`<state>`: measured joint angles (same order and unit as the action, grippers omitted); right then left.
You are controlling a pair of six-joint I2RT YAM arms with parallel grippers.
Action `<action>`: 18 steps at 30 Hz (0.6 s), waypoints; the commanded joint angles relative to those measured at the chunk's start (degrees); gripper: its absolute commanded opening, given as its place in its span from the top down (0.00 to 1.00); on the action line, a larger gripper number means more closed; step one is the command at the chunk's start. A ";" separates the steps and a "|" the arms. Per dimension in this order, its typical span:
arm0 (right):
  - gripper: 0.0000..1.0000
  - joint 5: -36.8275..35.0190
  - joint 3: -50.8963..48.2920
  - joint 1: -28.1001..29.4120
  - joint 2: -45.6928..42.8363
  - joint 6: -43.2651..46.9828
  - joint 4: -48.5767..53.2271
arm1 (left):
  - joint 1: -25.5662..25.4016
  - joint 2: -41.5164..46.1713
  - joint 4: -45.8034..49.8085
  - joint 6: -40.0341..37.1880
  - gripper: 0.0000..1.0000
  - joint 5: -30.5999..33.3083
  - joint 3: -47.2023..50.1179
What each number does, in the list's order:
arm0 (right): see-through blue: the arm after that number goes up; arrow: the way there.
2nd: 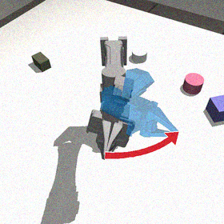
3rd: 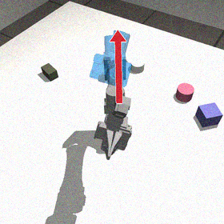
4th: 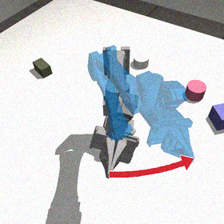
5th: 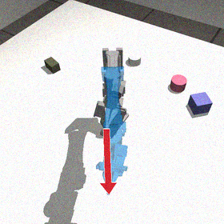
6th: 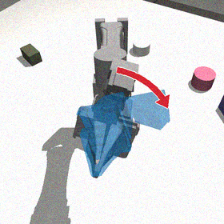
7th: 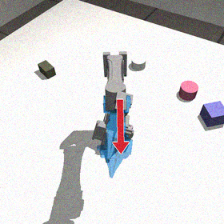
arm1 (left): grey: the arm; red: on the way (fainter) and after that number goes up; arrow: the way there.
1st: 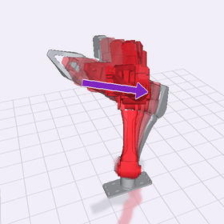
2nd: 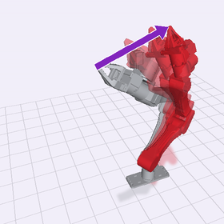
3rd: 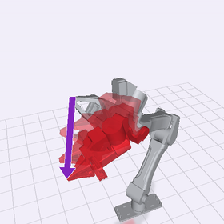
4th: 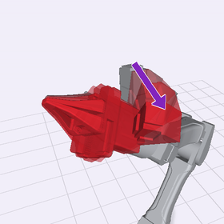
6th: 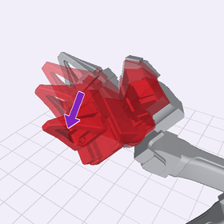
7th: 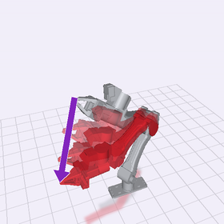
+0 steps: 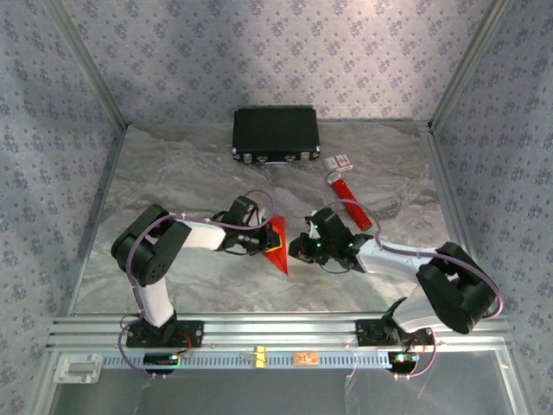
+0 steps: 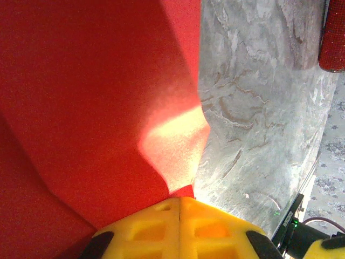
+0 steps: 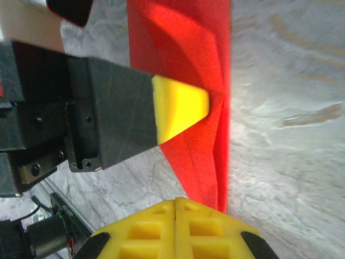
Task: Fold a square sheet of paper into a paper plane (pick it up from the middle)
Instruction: Fourth fold the wing at the center of the table.
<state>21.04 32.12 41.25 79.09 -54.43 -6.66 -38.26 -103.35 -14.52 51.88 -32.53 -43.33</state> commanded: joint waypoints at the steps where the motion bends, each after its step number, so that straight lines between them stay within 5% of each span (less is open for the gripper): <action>1: 0.95 -2.16 -1.29 -0.68 -1.08 1.02 4.07 | 0.16 -2.29 4.53 -1.46 0.96 3.00 0.88; 18: 0.98 3.13 5.79 2.88 14.54 -1.81 -7.06 | 0.31 -2.73 3.63 -0.81 0.96 2.37 0.75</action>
<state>23.40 36.40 43.81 92.23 -55.09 -11.77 -38.26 -103.35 -14.55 51.90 -32.58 -43.33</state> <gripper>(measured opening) 0.052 0.042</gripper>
